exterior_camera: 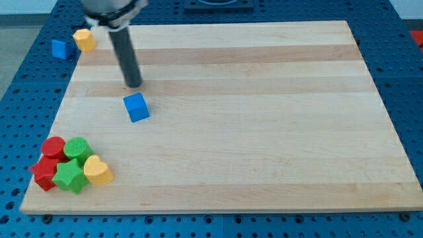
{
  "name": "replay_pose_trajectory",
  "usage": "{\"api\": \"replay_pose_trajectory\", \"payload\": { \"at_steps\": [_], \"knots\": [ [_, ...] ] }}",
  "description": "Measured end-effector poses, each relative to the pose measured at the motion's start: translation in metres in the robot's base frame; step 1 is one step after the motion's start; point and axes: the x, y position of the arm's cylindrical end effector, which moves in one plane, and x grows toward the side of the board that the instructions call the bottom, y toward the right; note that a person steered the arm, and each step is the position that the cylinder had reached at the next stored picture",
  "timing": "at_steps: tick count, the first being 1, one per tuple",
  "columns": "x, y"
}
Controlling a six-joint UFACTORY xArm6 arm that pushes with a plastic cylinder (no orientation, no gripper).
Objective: Nudge the blue cube a bit to the left
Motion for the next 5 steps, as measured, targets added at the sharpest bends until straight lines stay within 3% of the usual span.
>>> {"api": "replay_pose_trajectory", "payload": {
  "at_steps": [2,3,5],
  "knots": [
    [0.07,-0.012],
    [0.074,-0.023],
    [0.019,-0.037]
  ]
}}
